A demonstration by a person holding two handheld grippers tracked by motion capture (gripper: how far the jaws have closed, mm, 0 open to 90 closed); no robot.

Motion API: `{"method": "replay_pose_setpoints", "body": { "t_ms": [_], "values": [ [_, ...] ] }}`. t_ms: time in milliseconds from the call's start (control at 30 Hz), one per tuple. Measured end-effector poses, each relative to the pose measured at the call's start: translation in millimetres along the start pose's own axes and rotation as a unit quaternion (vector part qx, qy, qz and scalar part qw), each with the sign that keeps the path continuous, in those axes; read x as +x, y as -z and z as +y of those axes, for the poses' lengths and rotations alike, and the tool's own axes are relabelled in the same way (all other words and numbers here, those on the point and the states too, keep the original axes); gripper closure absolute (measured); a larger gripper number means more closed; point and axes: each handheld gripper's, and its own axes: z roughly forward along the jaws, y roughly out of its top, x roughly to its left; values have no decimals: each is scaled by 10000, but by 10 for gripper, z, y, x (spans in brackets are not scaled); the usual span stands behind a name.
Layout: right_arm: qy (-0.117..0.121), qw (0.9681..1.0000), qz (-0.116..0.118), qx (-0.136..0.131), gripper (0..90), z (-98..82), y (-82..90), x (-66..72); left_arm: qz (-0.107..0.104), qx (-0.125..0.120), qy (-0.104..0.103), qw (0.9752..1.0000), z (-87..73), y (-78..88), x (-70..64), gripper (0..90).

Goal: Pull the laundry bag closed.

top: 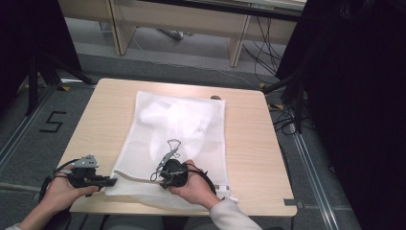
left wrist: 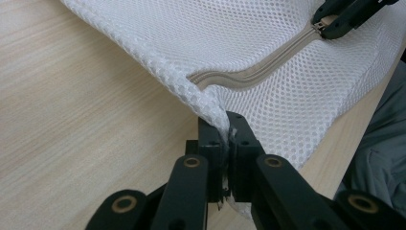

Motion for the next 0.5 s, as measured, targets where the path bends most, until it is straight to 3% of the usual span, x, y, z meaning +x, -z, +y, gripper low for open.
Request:
{"method": "replay_pose_setpoints", "body": {
  "t_ms": [500],
  "values": [
    [-18, 10000, -41, 39, 821, -41, 23, -12, 18, 47, -21, 10000, 2, 9, 4, 856]
  ]
}}
